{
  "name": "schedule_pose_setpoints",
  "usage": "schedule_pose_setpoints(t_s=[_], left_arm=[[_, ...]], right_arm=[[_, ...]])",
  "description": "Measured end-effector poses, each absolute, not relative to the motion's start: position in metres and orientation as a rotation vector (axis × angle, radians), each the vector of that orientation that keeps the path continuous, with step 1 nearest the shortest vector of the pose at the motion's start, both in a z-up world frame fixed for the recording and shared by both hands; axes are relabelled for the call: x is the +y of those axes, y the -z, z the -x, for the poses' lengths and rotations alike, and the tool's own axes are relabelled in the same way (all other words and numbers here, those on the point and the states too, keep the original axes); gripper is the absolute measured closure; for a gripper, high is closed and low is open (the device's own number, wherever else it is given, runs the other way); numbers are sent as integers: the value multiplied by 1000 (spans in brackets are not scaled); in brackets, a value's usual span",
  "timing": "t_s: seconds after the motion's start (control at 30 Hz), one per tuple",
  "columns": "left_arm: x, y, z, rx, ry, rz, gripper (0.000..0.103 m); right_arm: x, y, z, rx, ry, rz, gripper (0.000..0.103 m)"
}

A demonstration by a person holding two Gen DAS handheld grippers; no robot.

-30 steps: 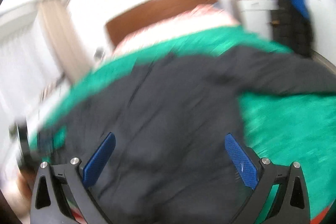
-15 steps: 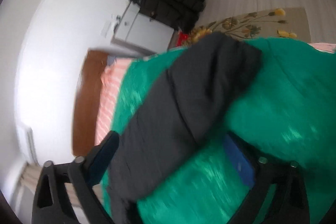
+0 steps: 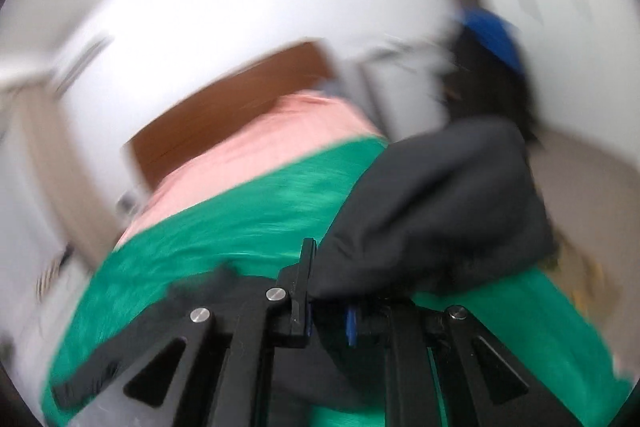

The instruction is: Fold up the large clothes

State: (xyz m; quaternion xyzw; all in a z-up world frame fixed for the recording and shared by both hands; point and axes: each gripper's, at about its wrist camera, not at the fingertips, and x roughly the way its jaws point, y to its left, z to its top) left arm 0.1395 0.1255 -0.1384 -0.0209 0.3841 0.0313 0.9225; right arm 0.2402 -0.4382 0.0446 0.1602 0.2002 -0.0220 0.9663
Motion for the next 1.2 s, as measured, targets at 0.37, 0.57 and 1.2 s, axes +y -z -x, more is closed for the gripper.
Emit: schedule_pose_setpoints(t_s=[0.37, 0.57, 1.2], left_arm=[[134, 145, -131, 791, -44, 50, 0], [135, 145, -131, 794, -41, 59, 0], [117, 129, -135, 702, -28, 72, 0]], right_arm=[[-125, 27, -348, 654, -383, -213, 31], [-89, 116, -286, 814, -523, -195, 31], [-179, 121, -105, 474, -345, 75, 14]])
